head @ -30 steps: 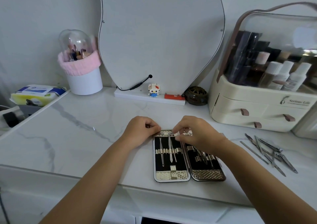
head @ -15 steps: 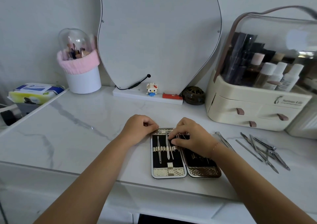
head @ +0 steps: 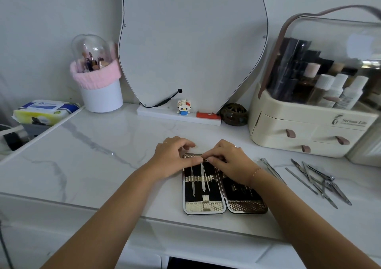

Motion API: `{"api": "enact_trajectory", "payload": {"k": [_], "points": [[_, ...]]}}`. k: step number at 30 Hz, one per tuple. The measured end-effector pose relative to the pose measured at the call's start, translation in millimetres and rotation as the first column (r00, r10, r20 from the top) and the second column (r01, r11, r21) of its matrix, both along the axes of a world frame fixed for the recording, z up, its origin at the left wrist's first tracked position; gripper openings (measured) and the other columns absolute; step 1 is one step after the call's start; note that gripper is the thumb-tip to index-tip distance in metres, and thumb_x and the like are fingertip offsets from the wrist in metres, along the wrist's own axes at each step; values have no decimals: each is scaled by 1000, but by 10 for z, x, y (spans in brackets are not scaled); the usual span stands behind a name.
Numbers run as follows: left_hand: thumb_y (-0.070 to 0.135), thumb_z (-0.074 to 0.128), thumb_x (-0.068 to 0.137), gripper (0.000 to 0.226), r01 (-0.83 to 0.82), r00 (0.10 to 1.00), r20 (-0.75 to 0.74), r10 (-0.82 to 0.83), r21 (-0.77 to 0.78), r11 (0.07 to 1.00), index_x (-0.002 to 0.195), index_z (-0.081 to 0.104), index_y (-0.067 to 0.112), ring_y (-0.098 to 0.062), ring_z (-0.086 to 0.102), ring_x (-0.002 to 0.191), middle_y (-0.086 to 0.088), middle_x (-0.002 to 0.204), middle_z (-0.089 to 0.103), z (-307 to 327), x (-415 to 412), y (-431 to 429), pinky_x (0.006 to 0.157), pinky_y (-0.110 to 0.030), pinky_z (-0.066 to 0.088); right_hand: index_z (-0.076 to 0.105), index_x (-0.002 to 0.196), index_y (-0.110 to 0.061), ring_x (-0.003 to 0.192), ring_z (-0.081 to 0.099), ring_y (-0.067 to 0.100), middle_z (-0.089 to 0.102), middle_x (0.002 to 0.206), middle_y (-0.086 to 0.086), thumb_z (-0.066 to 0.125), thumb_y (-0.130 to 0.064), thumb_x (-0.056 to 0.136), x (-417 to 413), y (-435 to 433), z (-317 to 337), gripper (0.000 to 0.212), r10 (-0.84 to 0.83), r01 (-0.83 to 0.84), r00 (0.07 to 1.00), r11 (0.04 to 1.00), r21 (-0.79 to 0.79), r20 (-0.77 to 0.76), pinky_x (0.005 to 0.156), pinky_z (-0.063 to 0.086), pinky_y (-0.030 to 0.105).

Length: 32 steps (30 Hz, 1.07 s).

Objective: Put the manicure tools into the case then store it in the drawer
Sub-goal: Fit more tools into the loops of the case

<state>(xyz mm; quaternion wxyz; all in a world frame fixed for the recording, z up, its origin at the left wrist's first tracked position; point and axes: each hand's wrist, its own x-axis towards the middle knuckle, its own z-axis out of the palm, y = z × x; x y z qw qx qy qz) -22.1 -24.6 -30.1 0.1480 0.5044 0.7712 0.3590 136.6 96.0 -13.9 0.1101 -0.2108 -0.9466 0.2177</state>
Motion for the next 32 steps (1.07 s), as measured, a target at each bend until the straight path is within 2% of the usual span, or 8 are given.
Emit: {"api": "enact_trajectory", "payload": {"k": [3, 5, 7, 13, 17, 22, 28, 32], "points": [[64, 63, 73, 77, 37, 996, -75, -46, -125, 991, 138, 35, 31, -10, 30, 128, 10, 130, 44, 51, 164, -50, 106, -32, 18, 65, 109, -40, 89, 45, 7, 50, 97, -4, 47, -30, 94, -4, 7, -24, 25, -5, 5, 1000, 1000, -2, -16, 98, 34, 39], [65, 60, 75, 88, 38, 990, -126, -64, -200, 979, 145, 22, 28, -14, 19, 139, 7, 146, 33, 31, 290, -55, 113, -35, 10, 65, 108, -41, 88, 45, 6, 50, 95, -6, 48, -29, 93, -2, 11, -50, 25, -13, 13, 999, 1000, -12, -44, 98, 34, 39], [66, 58, 75, 93, 25, 986, -152, -61, -228, 973, 147, 16, 26, -14, 11, 143, 6, 153, 24, 5, 367, -60, 117, -38, 3, 65, 108, -41, 89, 45, 5, 48, 93, -9, 49, -29, 93, 0, 11, -69, 25, -22, 21, 998, 1000, -17, -57, 99, 33, 39], [63, 66, 71, 101, 101, 983, -116, -142, -306, 947, 148, 11, 27, -12, 2, 145, 4, 156, 13, 34, 322, -76, 118, -41, -5, 66, 108, -40, 93, 47, 7, 49, 92, -8, 50, -29, 93, 13, -6, -80, 24, -21, 20, 996, 1000, -13, -81, 99, 32, 38], [64, 64, 72, 104, 143, 975, -113, -193, -350, 926, 149, 5, 28, -11, -8, 146, 7, 159, 3, 36, 298, -80, 118, -41, -10, 66, 106, -41, 91, 48, 7, 51, 92, -8, 51, -30, 92, 13, -4, -95, 23, -22, 20, 995, 1000, -16, -98, 97, 35, 40], [71, 58, 72, 104, 107, 971, -168, -168, -320, 941, 150, 4, 27, -10, -9, 146, 7, 159, 3, -19, 341, -88, 118, -40, -11, 68, 105, -37, 85, 48, 6, 48, 86, -14, 53, -29, 91, 17, -1, -102, 22, -29, 26, 992, 999, -30, -119, 95, 37, 37], [75, 55, 70, 106, 98, 967, -192, -167, -326, 940, 150, 3, 26, -10, -8, 146, 6, 159, 3, -31, 365, -95, 118, -42, -9, 72, 89, -27, 82, 54, 6, 52, 83, -18, 58, -21, 89, 33, 14, -107, 16, -74, 56, 978, 994, -98, -195, 85, 44, 28], [74, 56, 70, 107, 125, 966, -173, -191, -332, 935, 150, 3, 26, -10, -10, 146, 7, 159, 3, -29, 331, -98, 118, -42, -10, 73, 96, -30, 83, 54, 6, 51, 83, -17, 58, -23, 89, 35, 17, -116, 18, -54, 40, 983, 996, -82, -176, 85, 43, 28]]}}
